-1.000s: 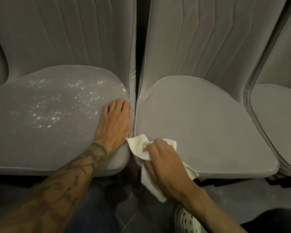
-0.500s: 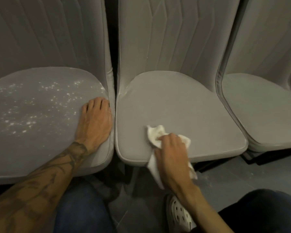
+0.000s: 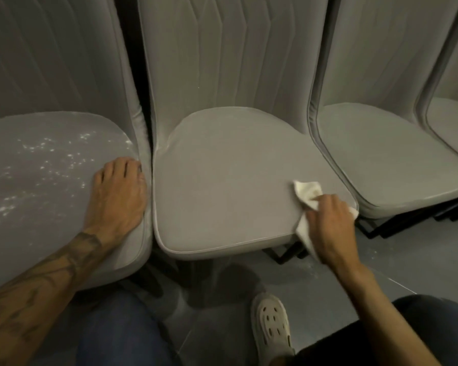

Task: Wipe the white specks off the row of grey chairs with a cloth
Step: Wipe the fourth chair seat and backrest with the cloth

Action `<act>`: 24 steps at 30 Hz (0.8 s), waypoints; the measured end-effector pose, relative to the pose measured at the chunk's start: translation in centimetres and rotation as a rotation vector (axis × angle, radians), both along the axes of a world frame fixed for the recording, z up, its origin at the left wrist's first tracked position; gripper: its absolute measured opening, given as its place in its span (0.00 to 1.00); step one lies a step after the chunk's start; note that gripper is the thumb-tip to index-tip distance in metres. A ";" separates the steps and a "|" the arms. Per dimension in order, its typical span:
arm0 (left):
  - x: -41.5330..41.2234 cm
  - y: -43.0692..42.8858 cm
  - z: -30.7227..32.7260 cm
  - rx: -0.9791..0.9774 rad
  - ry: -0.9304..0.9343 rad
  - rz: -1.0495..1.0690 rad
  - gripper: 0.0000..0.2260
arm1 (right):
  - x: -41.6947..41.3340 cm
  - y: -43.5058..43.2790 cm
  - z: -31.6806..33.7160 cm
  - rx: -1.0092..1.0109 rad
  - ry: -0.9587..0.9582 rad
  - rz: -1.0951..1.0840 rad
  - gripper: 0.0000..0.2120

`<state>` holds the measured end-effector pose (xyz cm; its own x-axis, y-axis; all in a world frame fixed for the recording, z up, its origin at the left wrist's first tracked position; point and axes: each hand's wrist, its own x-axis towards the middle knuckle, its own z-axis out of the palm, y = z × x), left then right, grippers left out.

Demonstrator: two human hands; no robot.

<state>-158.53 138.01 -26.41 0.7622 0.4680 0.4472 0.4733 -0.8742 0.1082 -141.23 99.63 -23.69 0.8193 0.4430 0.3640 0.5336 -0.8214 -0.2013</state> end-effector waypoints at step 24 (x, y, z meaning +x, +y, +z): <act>0.2 -0.1 1.4 -0.061 0.086 0.017 0.13 | 11.1 10.8 0.8 0.058 0.082 -0.025 0.16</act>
